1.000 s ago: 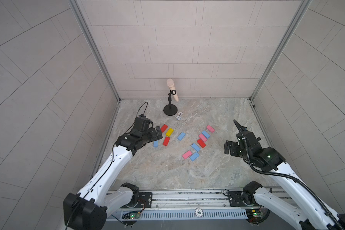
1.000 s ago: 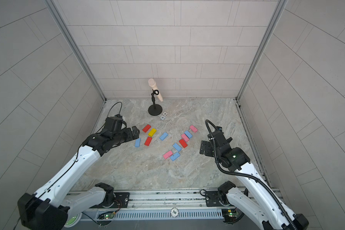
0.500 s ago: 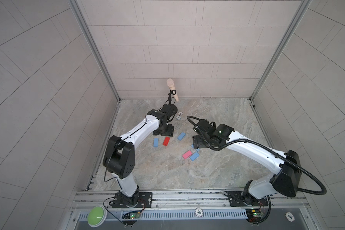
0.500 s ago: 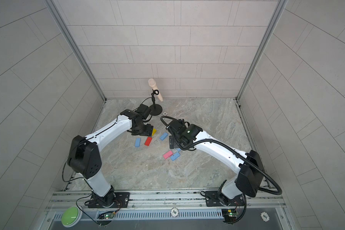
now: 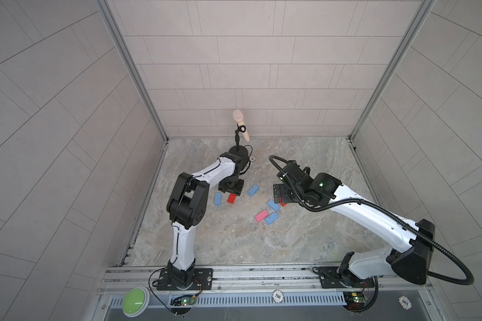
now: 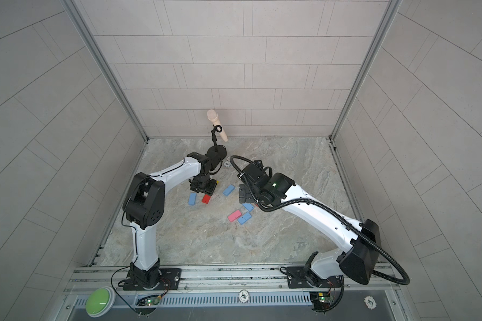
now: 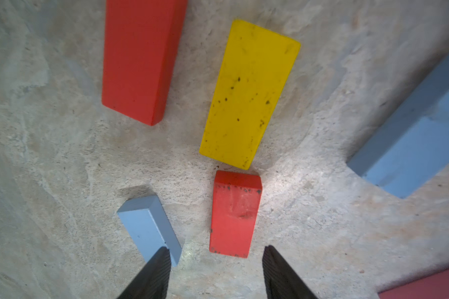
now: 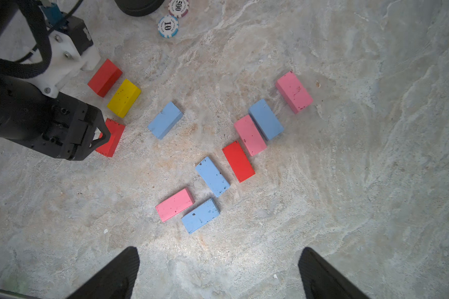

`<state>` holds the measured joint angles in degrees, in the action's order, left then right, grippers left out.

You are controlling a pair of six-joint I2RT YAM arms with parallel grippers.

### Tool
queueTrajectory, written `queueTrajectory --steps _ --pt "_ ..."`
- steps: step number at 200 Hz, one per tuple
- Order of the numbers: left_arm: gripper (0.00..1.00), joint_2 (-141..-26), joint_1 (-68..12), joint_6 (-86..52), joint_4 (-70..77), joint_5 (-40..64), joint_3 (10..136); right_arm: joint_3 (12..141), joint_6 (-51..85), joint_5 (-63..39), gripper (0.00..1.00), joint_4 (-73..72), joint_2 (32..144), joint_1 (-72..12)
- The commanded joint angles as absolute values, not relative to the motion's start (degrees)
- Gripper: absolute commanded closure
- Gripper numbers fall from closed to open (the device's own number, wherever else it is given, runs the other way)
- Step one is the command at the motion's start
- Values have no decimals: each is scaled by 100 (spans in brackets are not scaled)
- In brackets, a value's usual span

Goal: Assemble the letter t with building blocks
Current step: Pick up the building block from the center of the board.

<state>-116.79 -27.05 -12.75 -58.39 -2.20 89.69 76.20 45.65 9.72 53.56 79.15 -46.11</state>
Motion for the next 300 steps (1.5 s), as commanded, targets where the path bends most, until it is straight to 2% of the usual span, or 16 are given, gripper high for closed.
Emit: queueTrajectory --steps 1,47,71,90,148,169,206,253,300 --pt "39 -11874 -2720 -1108 -5968 -239 9103 7609 4623 1186 1 5313 7770 -4605" --pt "40 -12025 -2742 -1107 -5837 -152 9070 7620 4682 1239 1 5342 7706 -4605" --pt "45 -12106 -2751 -1129 -5777 -88 9079 7618 4685 1263 1 5362 7671 -4606" --pt "52 -12156 -2751 -1158 -5753 -121 9079 7603 4685 1349 1 5397 7637 -4605" --pt "54 -12235 -2751 -1283 -5627 -141 9002 7542 4636 1520 1 5354 7475 -4605" --pt "59 -12261 -2717 -1384 -5569 -141 8933 7532 4580 1563 1 5311 7456 -4605" --pt "70 -12186 -2603 -1701 -5446 -5 8720 7539 4456 1632 1 5273 7400 -4597" --pt "78 -11788 -2224 -2353 -5233 184 8438 7541 4385 1635 1 5273 7380 -4549" --pt "79 -11914 -1863 -2129 -5516 26 8780 7506 4289 1576 1 5250 7406 -4475"
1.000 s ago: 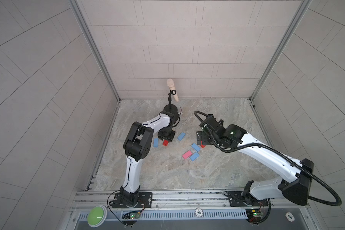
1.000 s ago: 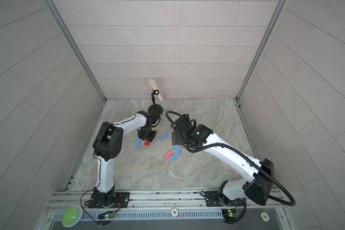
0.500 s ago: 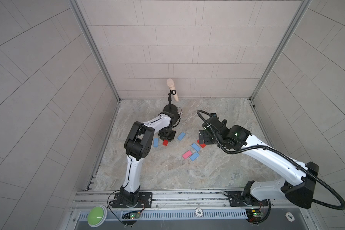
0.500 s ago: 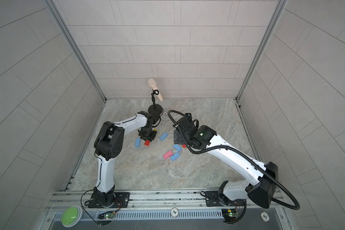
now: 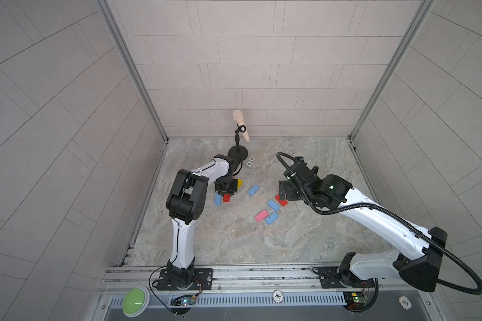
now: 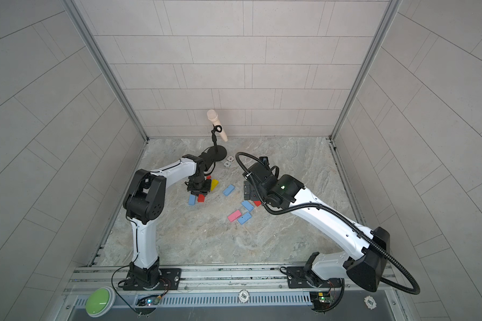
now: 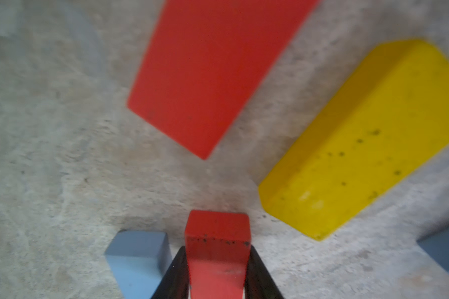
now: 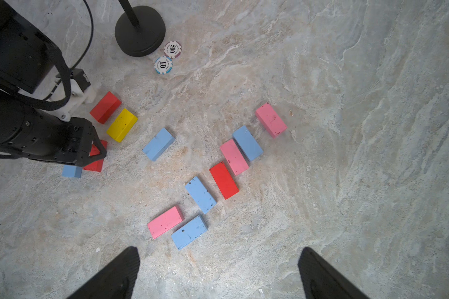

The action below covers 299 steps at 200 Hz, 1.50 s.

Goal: Assemble the letter t with building blocks
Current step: Pick up the building block from the center of the board, then place the building block at the center of the board.

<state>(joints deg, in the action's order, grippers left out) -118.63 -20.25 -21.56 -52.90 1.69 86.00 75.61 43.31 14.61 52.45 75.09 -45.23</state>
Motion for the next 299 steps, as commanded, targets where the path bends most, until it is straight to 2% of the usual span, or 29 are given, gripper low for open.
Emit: queueTrajectory --steps 1,132,148,200,238,254,299 --pt "79 -11920 -1863 -2124 -5526 22 8789 7506 4289 1574 1 5248 7408 -4470" --pt "68 -12237 -1705 -1761 -5751 -107 9268 7481 4270 1503 1 5243 7349 -4403" --pt "63 -12228 -1705 -1753 -5748 -132 9281 7471 4287 1514 1 5247 7325 -4403" --pt "32 -12080 -1688 -1805 -5879 -58 9573 7477 4291 1521 1 5278 7297 -4403" --pt "20 -11187 -1481 -1950 -6067 -80 9702 7523 4254 1577 1 5360 7244 -4399" --pt "6 -10599 -1372 -1968 -6052 -78 9462 7515 4239 1588 0 5387 7178 -4379" --pt "6 -9413 -1047 -1919 -6015 42 8408 7479 4135 1456 0 5361 7083 -4220"
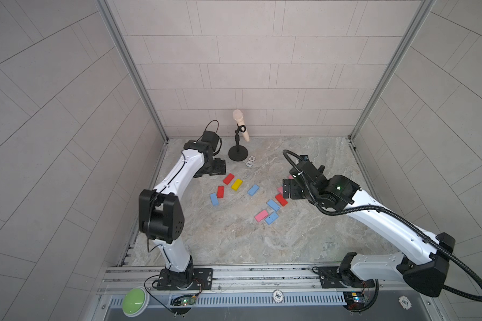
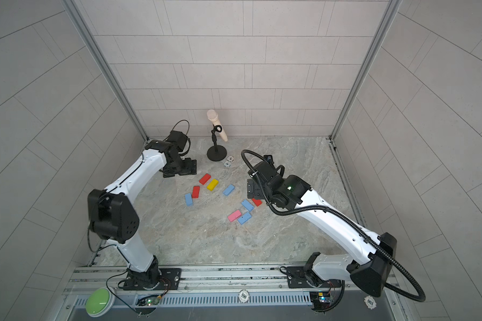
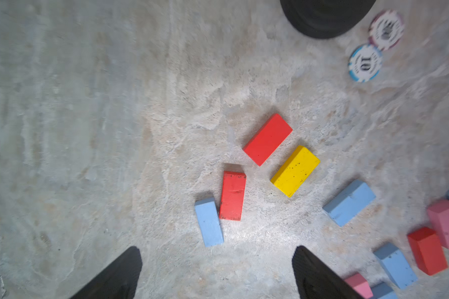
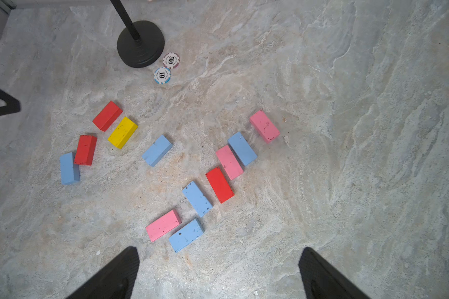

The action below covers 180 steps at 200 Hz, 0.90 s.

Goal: Assemble the letter t with building blocks
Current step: Place the building block at the center of the board, then pick up the building block from the center of the board.

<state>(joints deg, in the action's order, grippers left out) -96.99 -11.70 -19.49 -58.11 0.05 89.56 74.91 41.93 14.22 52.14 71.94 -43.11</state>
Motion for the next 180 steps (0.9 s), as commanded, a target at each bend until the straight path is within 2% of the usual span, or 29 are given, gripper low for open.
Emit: queueTrajectory --steps 1,52,106,180 --pt "6 -9395 -1042 -1913 -6018 47 8388 7479 4133 1453 0 5361 7079 -4215" --pt "14 -9186 -992 -1959 -5691 592 7577 7556 3990 1226 0 5252 7270 -4051" --pt "18 -9655 -1148 -2151 -5185 790 6931 7532 4017 1081 0 5085 7321 -4023" --pt "41 -10627 -1322 -2452 -4661 558 7027 7471 4103 976 0 5072 7365 -4021"
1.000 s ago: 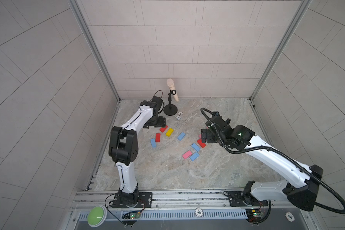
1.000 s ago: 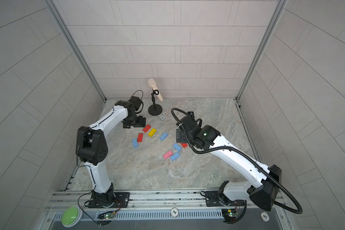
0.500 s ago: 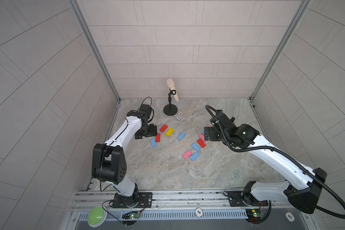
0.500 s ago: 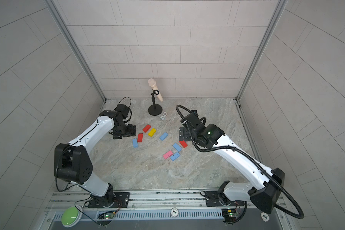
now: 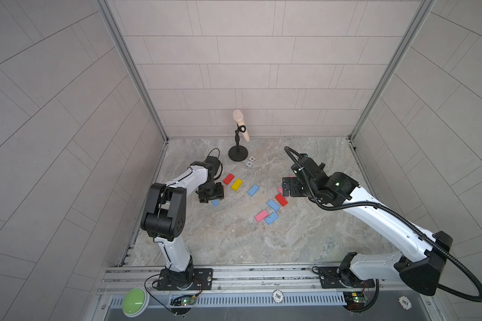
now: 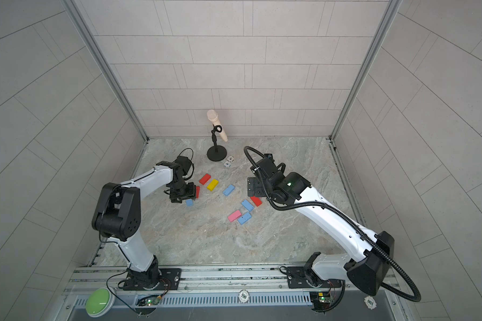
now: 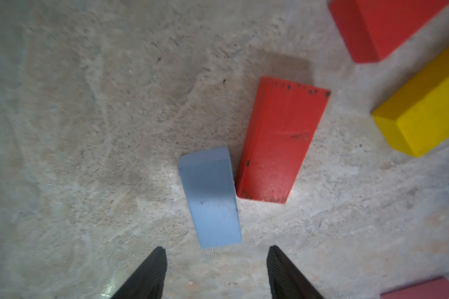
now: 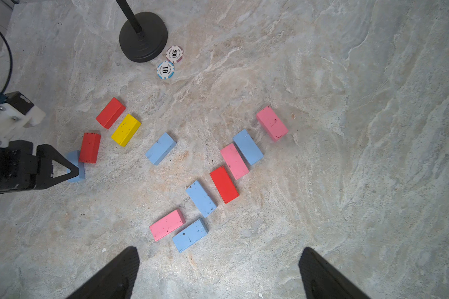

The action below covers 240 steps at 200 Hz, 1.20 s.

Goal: Assemble the letter t with building blocks
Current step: Pick up the building block from the center of the board.

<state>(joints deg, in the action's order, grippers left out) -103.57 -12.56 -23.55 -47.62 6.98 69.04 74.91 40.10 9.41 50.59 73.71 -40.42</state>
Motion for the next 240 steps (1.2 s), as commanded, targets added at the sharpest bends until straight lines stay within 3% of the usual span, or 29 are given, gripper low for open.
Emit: queueTrajectory --steps 1,61,133,183,203,240 --pt "41 -10644 -1325 -2452 -4668 547 7033 7471 4108 980 0 5076 7365 -4023" --pt "46 -10929 -1330 -2374 -4753 238 7267 7379 4190 988 0 5044 7278 -4020" --pt "64 -10981 -1327 -2233 -4921 195 7343 7417 4140 976 1 5019 7321 -4021" --pt "71 -10627 -1293 -1991 -4882 272 7097 7401 4122 1002 0 5030 7322 -4019" --pt "83 -10413 -1220 -1712 -4885 368 6976 7417 4075 1020 1 5045 7323 -4019" --pt "82 -9530 -1008 -979 -4755 277 6740 7427 3902 1059 1 5066 7328 -4008"
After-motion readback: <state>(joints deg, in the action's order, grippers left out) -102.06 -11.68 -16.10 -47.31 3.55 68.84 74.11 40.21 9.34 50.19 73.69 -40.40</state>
